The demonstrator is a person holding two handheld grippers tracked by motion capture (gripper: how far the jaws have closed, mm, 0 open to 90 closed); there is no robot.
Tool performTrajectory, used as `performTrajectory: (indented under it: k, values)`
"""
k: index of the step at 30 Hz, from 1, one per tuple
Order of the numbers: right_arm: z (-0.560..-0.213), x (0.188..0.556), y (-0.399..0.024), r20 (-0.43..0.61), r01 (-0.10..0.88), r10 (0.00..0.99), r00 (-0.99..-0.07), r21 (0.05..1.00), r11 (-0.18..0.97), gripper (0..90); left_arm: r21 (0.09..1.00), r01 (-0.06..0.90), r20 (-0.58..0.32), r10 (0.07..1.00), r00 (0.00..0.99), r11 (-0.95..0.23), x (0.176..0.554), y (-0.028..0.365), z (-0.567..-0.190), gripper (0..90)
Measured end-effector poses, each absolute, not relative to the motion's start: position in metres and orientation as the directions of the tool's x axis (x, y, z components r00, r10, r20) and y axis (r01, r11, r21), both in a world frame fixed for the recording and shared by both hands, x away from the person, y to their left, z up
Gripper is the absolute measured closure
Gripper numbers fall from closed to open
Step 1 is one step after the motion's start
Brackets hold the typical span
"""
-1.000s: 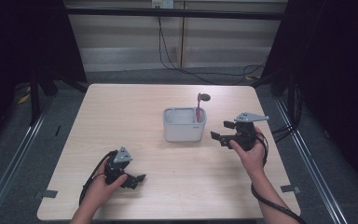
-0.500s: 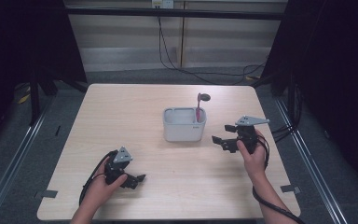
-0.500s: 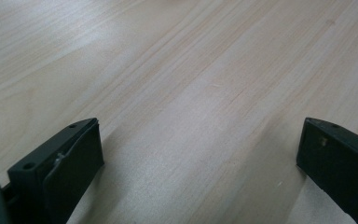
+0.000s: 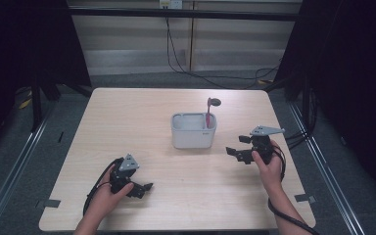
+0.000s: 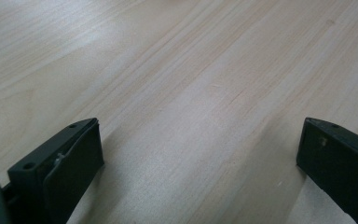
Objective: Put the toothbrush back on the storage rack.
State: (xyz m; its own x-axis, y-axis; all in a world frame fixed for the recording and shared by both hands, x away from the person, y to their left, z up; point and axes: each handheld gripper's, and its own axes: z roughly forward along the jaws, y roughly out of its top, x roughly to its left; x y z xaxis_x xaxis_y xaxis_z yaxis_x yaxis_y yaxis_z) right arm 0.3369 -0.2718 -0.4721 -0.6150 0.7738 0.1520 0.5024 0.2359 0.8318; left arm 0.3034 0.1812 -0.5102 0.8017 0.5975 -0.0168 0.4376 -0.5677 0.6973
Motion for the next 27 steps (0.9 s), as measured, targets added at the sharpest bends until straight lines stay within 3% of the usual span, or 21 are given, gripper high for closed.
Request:
performTrajectory:
  k: [27]
  values:
    - [-0.495, 0.335, -0.289, 0.125, 0.561, 0.790, -0.600, 0.770, 0.303, 19.1, 0.697, 0.438, -0.016, 0.598, 0.802, -0.568, 0.303, 0.181, -0.510, 0.0]
